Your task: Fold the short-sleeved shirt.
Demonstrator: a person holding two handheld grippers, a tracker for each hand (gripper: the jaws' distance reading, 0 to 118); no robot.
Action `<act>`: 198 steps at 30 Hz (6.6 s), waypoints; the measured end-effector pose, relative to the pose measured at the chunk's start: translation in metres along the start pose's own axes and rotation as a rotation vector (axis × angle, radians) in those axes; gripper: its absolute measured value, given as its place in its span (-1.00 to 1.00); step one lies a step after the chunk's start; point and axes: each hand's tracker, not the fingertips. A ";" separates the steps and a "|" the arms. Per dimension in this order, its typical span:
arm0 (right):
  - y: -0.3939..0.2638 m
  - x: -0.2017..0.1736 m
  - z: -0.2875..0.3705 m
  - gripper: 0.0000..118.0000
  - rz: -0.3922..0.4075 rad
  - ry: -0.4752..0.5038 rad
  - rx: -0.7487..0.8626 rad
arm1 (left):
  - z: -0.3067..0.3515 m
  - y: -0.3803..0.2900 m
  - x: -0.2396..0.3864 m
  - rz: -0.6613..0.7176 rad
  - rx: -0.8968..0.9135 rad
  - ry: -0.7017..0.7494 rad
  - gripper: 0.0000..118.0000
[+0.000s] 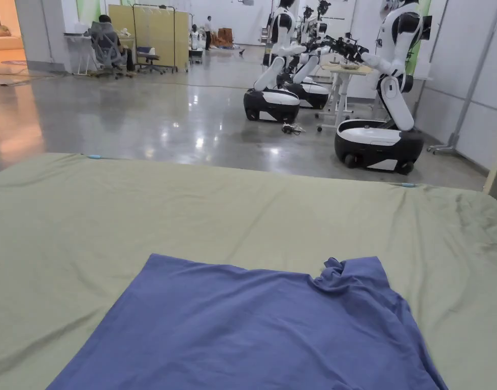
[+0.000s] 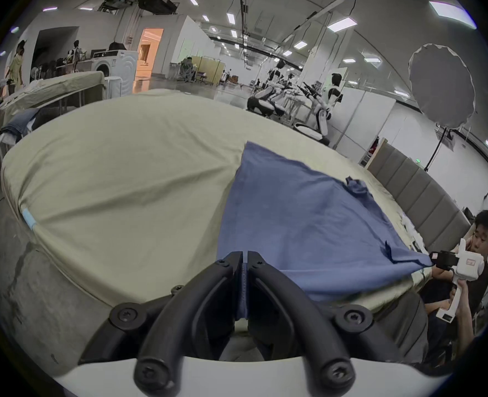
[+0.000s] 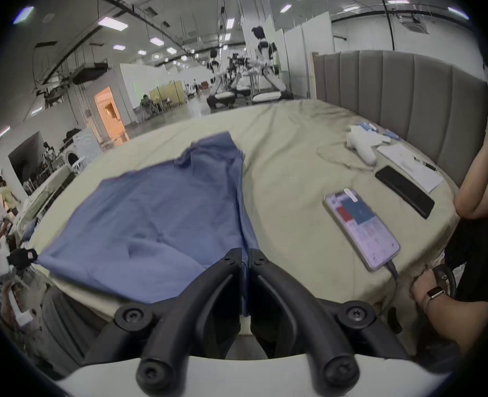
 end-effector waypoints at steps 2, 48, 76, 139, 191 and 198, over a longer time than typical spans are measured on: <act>-0.008 -0.007 -0.009 -0.85 0.057 -0.021 0.003 | -0.006 -0.006 0.005 -0.066 0.001 0.020 -0.79; 0.027 -0.110 -0.040 -1.00 0.112 0.153 0.043 | -0.006 0.028 -0.012 -0.049 0.031 0.020 0.18; -0.006 -0.028 -0.006 -0.31 0.032 0.036 0.022 | -0.049 -0.013 0.016 -0.215 -0.245 0.112 -0.85; 0.101 -0.127 -0.135 0.03 0.199 0.089 0.025 | -0.125 0.099 0.118 -0.320 0.100 0.025 0.20; 0.073 -0.024 -0.199 0.18 -0.084 -0.020 -0.230 | -0.224 0.091 0.063 -0.256 -0.311 0.199 -0.77; 0.081 -0.042 -0.173 -0.82 0.045 -0.042 -0.204 | -0.185 0.092 0.067 -0.286 -0.213 0.144 -0.87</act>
